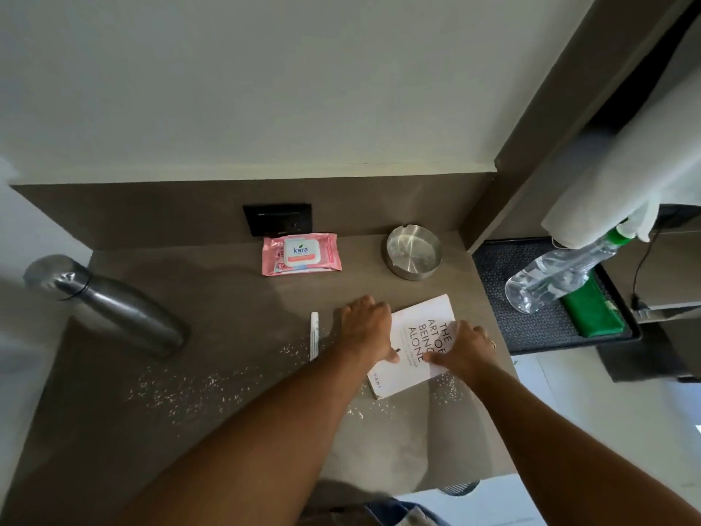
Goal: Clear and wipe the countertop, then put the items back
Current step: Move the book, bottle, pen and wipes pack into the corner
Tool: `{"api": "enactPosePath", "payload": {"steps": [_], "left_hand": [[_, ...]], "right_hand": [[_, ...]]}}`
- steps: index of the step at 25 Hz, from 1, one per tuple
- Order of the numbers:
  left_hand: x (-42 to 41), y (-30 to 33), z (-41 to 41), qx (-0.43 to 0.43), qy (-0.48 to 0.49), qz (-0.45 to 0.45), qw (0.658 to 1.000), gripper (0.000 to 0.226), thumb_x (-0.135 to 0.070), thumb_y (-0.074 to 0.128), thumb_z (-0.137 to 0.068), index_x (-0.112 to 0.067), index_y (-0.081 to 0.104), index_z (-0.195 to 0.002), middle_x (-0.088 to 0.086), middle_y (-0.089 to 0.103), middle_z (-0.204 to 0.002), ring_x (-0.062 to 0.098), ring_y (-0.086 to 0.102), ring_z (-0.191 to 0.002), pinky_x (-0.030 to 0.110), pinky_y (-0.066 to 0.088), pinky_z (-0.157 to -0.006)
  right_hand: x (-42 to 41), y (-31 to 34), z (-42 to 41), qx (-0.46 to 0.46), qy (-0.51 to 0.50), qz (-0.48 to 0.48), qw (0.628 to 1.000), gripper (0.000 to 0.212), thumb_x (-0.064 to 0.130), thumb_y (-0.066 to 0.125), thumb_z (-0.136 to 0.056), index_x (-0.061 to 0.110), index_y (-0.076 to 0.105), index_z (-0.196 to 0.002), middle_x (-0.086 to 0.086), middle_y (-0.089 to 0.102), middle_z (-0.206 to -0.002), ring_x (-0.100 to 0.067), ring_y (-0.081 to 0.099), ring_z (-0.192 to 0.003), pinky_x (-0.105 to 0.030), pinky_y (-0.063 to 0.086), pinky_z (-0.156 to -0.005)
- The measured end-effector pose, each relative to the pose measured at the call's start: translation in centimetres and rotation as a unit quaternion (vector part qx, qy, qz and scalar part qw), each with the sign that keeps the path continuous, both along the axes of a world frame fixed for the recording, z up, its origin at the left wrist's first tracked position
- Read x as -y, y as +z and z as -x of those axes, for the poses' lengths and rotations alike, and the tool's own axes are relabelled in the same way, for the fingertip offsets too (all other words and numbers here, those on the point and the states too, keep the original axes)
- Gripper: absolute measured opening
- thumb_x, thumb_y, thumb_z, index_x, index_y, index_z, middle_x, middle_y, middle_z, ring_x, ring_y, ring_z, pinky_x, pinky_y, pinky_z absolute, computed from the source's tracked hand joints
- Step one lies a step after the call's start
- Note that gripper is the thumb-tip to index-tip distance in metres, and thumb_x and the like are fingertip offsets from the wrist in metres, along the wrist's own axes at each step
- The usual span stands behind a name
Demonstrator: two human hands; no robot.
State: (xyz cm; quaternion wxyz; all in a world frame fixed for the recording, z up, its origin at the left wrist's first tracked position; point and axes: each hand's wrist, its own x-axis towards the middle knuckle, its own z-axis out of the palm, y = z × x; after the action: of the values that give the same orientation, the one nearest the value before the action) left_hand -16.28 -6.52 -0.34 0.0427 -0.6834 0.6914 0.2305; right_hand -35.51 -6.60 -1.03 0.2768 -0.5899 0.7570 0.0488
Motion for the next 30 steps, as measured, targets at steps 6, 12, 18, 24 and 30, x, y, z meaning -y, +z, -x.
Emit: {"api": "enactPosePath", "payload": {"steps": [6,12,18,24,30], "left_hand": [[-1.8,3.6,-4.4,-0.289,0.185,-0.019,0.939,0.049,-0.045,0.088,-0.056,-0.03,0.055,-0.089,-0.008,0.071,-0.092,0.011,0.068,-0.076,0.029,0.055,-0.061],[-4.8,6.3,-8.7,-0.484,0.399,0.032,0.778,0.036,-0.02,0.086,-0.072,-0.021,0.059,-0.096,0.001,0.074,-0.099,0.018,0.074,-0.083,0.033,0.061,-0.066],[-7.5,4.5,-10.4,-0.471,0.485,0.056,0.735,0.032,-0.042,0.066,-0.09,-0.013,0.058,-0.1,0.007,0.074,-0.095,0.02,0.073,-0.081,0.034,0.061,-0.067],[-7.5,1.1,-11.2,-0.078,0.358,-0.04,0.93,0.046,-0.063,0.055,-0.086,-0.018,0.06,-0.075,-0.002,0.064,-0.073,0.016,0.061,-0.067,0.032,0.048,-0.064],[-7.6,0.4,-9.7,0.0,0.267,-0.072,0.961,0.031,-0.042,0.068,-0.081,-0.015,0.066,-0.096,0.002,0.071,-0.095,0.021,0.067,-0.087,0.029,0.05,-0.071]], "right_hand": [[0.7,4.1,-1.2,0.196,-0.052,0.065,0.977,0.081,0.055,0.078,-0.071,0.016,0.045,-0.134,-0.007,0.059,-0.123,-0.026,0.062,-0.106,-0.046,0.055,-0.087],[0.1,6.2,-8.7,0.577,-0.127,-0.203,0.781,0.028,0.021,0.054,-0.099,0.013,0.059,-0.126,-0.004,0.076,-0.1,-0.016,0.073,-0.082,-0.039,0.06,-0.073],[0.6,5.2,-11.0,0.571,-0.112,-0.168,0.796,0.026,0.014,0.049,-0.101,0.018,0.056,-0.126,-0.006,0.072,-0.115,-0.025,0.071,-0.096,-0.033,0.059,-0.058],[2.3,3.9,-8.9,0.52,-0.153,-0.098,0.834,0.029,0.012,0.051,-0.1,0.018,0.058,-0.127,-0.003,0.075,-0.108,-0.028,0.071,-0.097,-0.059,0.053,-0.087],[2.1,4.8,-10.0,0.51,-0.155,-0.095,0.841,0.026,0.016,0.054,-0.099,0.022,0.06,-0.123,-0.002,0.074,-0.109,-0.027,0.07,-0.099,-0.044,0.058,-0.076]]}}
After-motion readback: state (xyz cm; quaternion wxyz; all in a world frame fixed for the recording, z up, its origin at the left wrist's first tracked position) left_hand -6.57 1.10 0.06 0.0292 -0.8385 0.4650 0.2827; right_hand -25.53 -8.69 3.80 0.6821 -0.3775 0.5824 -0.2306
